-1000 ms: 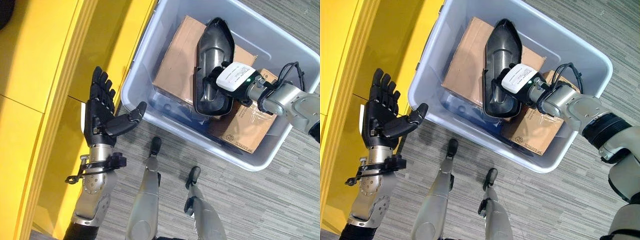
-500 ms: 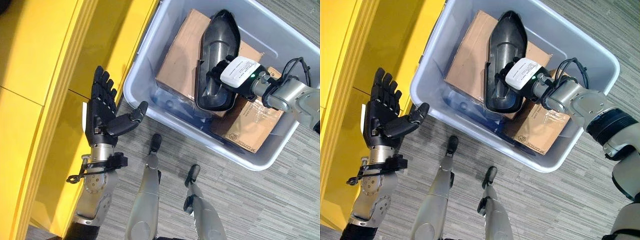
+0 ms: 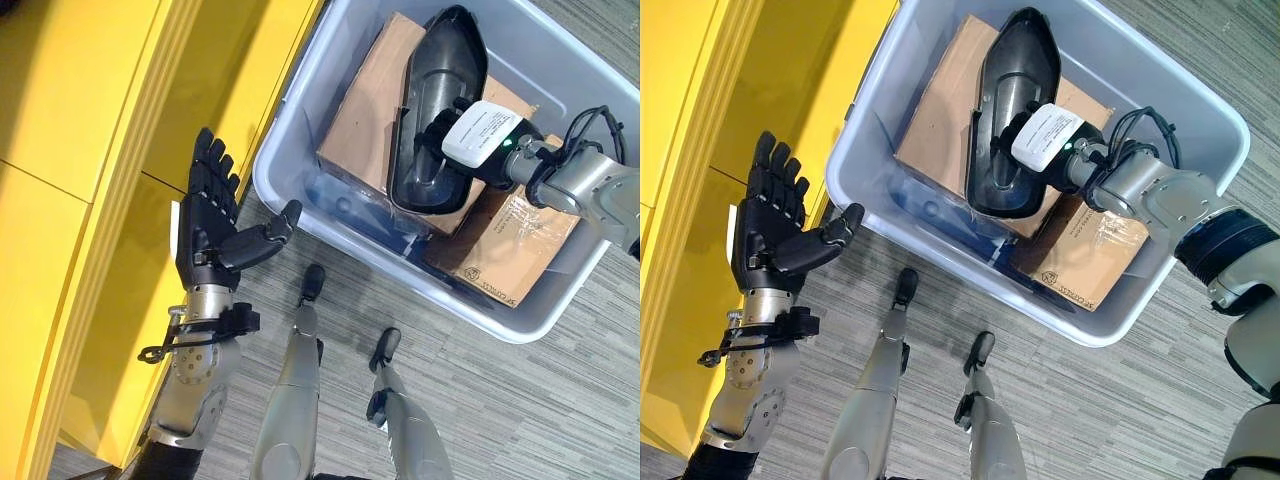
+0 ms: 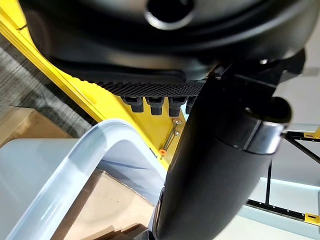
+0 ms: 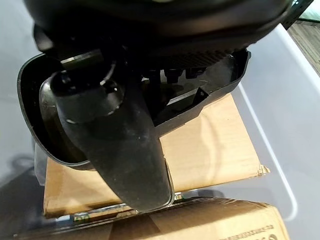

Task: Move parts from the plastic box to the shelf.

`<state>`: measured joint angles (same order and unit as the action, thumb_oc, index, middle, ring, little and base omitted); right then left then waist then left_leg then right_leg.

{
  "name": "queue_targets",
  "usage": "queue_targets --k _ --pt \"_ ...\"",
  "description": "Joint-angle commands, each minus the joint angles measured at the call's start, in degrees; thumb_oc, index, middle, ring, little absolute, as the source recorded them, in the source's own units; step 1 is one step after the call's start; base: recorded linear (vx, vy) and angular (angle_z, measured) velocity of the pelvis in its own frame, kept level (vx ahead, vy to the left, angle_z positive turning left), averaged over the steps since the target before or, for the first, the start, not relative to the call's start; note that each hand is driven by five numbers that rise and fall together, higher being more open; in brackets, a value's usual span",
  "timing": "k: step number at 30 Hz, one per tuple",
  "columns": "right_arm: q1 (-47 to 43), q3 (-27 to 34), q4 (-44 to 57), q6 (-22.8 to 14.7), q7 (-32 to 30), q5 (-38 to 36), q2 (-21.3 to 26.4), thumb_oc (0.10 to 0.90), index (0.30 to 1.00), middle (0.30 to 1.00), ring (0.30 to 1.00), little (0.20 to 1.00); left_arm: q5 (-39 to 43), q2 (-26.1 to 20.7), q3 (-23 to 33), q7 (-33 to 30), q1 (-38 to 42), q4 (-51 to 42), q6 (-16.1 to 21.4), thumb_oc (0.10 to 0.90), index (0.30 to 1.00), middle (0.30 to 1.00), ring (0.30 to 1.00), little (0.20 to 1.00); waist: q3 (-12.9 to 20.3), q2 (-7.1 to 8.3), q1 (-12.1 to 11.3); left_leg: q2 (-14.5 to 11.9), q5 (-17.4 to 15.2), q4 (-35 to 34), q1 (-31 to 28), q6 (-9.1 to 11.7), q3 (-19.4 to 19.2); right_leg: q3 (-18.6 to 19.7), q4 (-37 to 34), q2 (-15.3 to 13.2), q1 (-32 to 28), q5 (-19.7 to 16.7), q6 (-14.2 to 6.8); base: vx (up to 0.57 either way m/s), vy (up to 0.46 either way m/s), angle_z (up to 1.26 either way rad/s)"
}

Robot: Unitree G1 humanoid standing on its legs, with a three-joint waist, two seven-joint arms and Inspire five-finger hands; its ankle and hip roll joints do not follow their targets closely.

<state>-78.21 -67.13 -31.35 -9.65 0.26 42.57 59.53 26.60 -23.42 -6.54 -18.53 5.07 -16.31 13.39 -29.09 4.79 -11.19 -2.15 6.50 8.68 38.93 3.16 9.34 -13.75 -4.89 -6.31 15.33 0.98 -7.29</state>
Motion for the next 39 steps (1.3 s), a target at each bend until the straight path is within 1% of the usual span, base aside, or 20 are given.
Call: queue_targets --k 1,2,6,7,8,9,10,11,12,13,14,17,19,20,21,25,26,27,31,39 --pt "-1.92 2.73 -0.27 2.86 1.1 -9.99 -4.39 0.9 1.0 1.0 1.0 1.0 -1.82 -1.84 2.61 -0.4 1.18 -11.42 6.48 0.9 1.0 1.0 1.0 1.0 -0.7 3.94 -2.32 -0.39 -0.15 2.41 5.65 1.98 -1.88 -1.25 -0.11 -2.83 -12.24 5.86 -1.91 0.0 0.0 0.0" --pt "-1.88 2.79 -0.26 2.87 1.11 -9.99 -4.4 0.9 1.0 1.0 1.0 1.0 -1.82 -1.89 2.61 -0.41 1.18 -11.41 6.49 0.9 1.0 1.0 1.0 1.0 -0.7 3.99 -2.33 -0.38 -0.15 2.4 5.64 1.98 -1.88 -1.24 -0.11 -2.84 -12.24 5.86 -1.91 0.0 0.0 0.0" --pt "-1.87 4.43 -2.52 3.62 -0.42 -14.06 -5.62 0.9 1.0 1.0 1.0 1.0 -1.29 -1.55 2.25 -0.55 1.96 -10.85 6.61 0.9 1.0 1.0 1.0 1.0 -0.7 4.13 -2.31 -0.41 -0.19 2.54 5.43 1.87 -1.93 -1.2 -0.11 -2.79 -12.43 5.66 -1.83 0.0 0.006 0.02" --pt "-0.99 7.04 -2.78 4.25 -1.78 -16.22 -6.1 0.9 1.0 1.0 1.0 1.0 -1.22 -1.43 2.33 -0.85 2.29 -10.66 6.73 0.9 1.0 1.0 1.0 1.0 -0.7 4.2 -2.15 -0.43 -0.25 2.66 5.27 1.83 -1.98 -1.24 -0.11 -2.74 -12.63 5.66 -1.77 0.0 0.0 0.0" --pt "-0.89 7.14 -2.77 4.25 -1.79 -16.2 -6.1 0.9 1.0 1.0 1.0 1.0 -1.21 -1.51 2.3 -0.86 2.3 -10.64 6.74 0.9 1.0 1.0 1.0 1.0 -0.7 4.25 -2.2 -0.42 -0.26 2.67 5.26 1.83 -1.98 -1.24 -0.11 -2.75 -12.64 5.66 -1.77 -0.02 0.032 0.03" --pt "-0.53 8.7 -3.45 4.54 -2.7 -17.68 -6.44 0.9 1.0 1.0 1.0 1.0 -1.07 -1.26 2.17 -0.98 2.54 -10.6 6.78 0.9 1.0 1.0 1.0 1.0 -0.7 4.15 -2.16 -0.46 0.05 2.56 5.37 1.72 -1.91 -1.22 -0.11 -2.63 -12.59 5.58 -1.77 0.0 0.0 0.0" --pt "0.0 9.99 -3.43 4.86 -3.23 -18.93 -6.68 0.9 1.0 1.0 1.0 1.0 -0.97 -1.17 2.31 -1.1 2.52 -10.56 6.8 0.9 1.0 1.0 1.0 1.0 -0.7 4.22 -2.04 -0.53 -0.28 2.65 5.1 1.77 -1.99 -1.15 -0.11 -2.66 -12.83 5.77 -1.72 0.0 0.0 0.0" --pt "0.61 12.0 -3.32 5.25 -4.03 -20.84 -7.01 0.9 1.0 1.0 1.0 1.0 -0.9 -1.13 2.24 -1.29 2.6 -10.55 6.71 0.9 1.0 1.0 1.0 1.0 -0.7 4.2 -1.97 -0.62 -0.01 2.52 5.13 1.67 -1.95 -1.15 -0.11 -2.61 -12.73 5.59 -1.75 0.0 0.0 0.0" --pt "2.12 15.36 -2.66 5.34 -5.4 -24.6 -8.04 0.9 1.0 1.0 1.0 1.0 -0.89 -0.92 2.27 -1.72 2.75 -10.22 6.6 0.9 1.0 1.0 1.0 1.0 -0.7 4.26 -1.67 -0.62 -0.36 2.64 4.88 1.66 -2.15 -1.01 -0.11 -2.67 -12.91 5.55 -1.7 0.0 0.0 0.0" --pt "2.17 15.5 -2.59 5.37 -5.38 -24.59 -7.96 0.9 1.0 1.0 1.0 1.0 -0.89 -1.0 2.24 -1.72 2.83 -10.24 6.6 0.9 1.0 1.0 1.0 1.0 -0.7 4.22 -1.72 -0.63 -0.06 2.51 5.0 1.59 -2.08 -1.03 -0.11 -2.61 -12.76 5.4 -1.73 0.0 0.0 0.0" --pt "2.78 16.59 -1.59 5.4 -5.81 -25.76 -8.25 0.9 1.0 1.0 1.0 1.0 -0.94 -0.91 2.18 -1.84 2.84 -10.14 6.45 0.9 1.0 1.0 1.0 1.0 -0.7 4.19 -1.64 -0.67 -0.02 2.47 4.96 1.56 -2.13 -1.01 -0.11 -2.58 -12.77 5.35 -1.71 0.0 0.0 0.0" --pt "6.59 22.57 1.66 5.0 -8.15 -29.91 -9.13 0.9 1.0 1.0 1.0 1.0 -1.41 -0.82 2.56 -2.51 2.92 -9.68 6.27 0.9 1.0 1.0 1.0 1.0 -0.7 4.1 -1.15 -0.64 -0.13 2.62 4.7 1.53 -2.3 -0.9 -0.11 -2.64 -13.11 5.25 -1.58 0.0 0.0 0.0" --pt "7.54 23.45 1.62 5.25 -8.69 -29.47 -9.35 0.9 1.0 1.0 1.0 1.0 -1.6 -0.99 2.83 -2.67 2.7 -9.59 6.13 0.9 1.0 1.0 1.0 1.0 -0.7 3.99 -1.16 -0.63 -0.11 2.53 4.57 1.52 -2.28 -0.89 -0.11 -2.58 -13.24 5.35 -1.52 0.0 0.0 0.0" --pt "9.46 26.07 2.35 5.23 -10.32 -29.9 -9.94 0.9 1.0 1.0 1.0 1.0 -1.64 -0.98 3.21 -3.05 2.4 -9.27 6.08 0.9 1.0 1.0 1.0 1.0 -0.7 3.84 -0.9 -0.76 -0.26 2.67 4.35 1.43 -2.39 -0.79 -0.11 -2.59 -13.5 5.43 -1.47 0.0 0.0 0.0" --pt "10.2 26.83 2.26 5.62 -10.72 -29.54 -10.22 0.9 1.0 1.0 1.0 1.0 -1.7 -1.01 3.28 -3.41 2.28 -9.12 5.9 0.9 1.0 1.0 1.0 1.0 -0.7 3.87 -0.93 -0.79 -0.33 2.76 4.27 1.36 -2.37 -0.7 -0.11 -2.59 -13.59 5.44 -1.46 0.0 0.0 0.0" --pt "11.02 27.44 2.57 5.7 -11.15 -28.82 -10.43 0.9 1.0 1.0 1.0 1.0 -1.71 -1.1 3.36 -3.55 2.18 -9.15 5.7 0.9 1.0 1.0 1.0 1.0 -0.7 3.93 -1.01 -0.8 -0.38 2.84 4.23 1.35 -2.41 -0.66 -0.11 -2.61 -13.62 5.45 -1.47 0.0 0.0 0.0" --pt "11.47 28.22 3.3 5.9 -11.67 -28.39 -10.3 0.9 1.0 1.0 1.0 1.0 -1.76 -1.09 3.48 -3.53 1.97 -9.21 5.67 0.9 1.0 1.0 1.0 1.0 -0.7 3.83 -0.77 -0.84 -0.41 2.89 4.3 1.34 -2.46 -0.58 -0.11 -2.61 -13.66 5.51 -1.46 0.0 0.0 0.0" --pt "13.31 29.88 3.12 6.37 -12.49 -27.49 -11.15 0.9 1.0 1.0 1.0 1.0 -1.88 -1.06 3.26 -3.8 2.04 -9.25 5.32 0.9 1.0 1.0 1.0 1.0 -0.7 3.71 -0.61 -0.81 -0.41 2.95 4.24 1.3 -2.46 -0.43 -0.11 -2.63 -13.76 5.41 -1.46 0.0 0.0 0.0" --pt "16.94 32.62 3.98 6.73 -13.31 -26.32 -12.1 0.9 1.0 1.0 1.0 1.0 -2.59 -0.95 3.1 -4.01 1.98 -9.22 4.8 0.9 1.0 1.0 1.0 1.0 -0.7 3.57 -0.14 -0.94 -0.46 2.98 4.1 1.14 -2.52 -0.24 -0.11 -2.68 -13.74 5.37 -1.48 0.0 0.0 0.0" --pt "21.49 35.74 2.79 7.19 -14.19 -26.0 -14.09 0.9 1.0 1.0 1.0 1.0 -2.95 -0.64 2.75 -4.16 1.99 -8.97 4.62 0.9 1.0 1.0 1.0 1.0 -0.7 3.35 0.1 -0.98 -0.48 3.08 4.05 0.95 -2.61 0.07 -0.11 -2.67 -13.82 5.5 -1.5 0.0 0.0 0.0"
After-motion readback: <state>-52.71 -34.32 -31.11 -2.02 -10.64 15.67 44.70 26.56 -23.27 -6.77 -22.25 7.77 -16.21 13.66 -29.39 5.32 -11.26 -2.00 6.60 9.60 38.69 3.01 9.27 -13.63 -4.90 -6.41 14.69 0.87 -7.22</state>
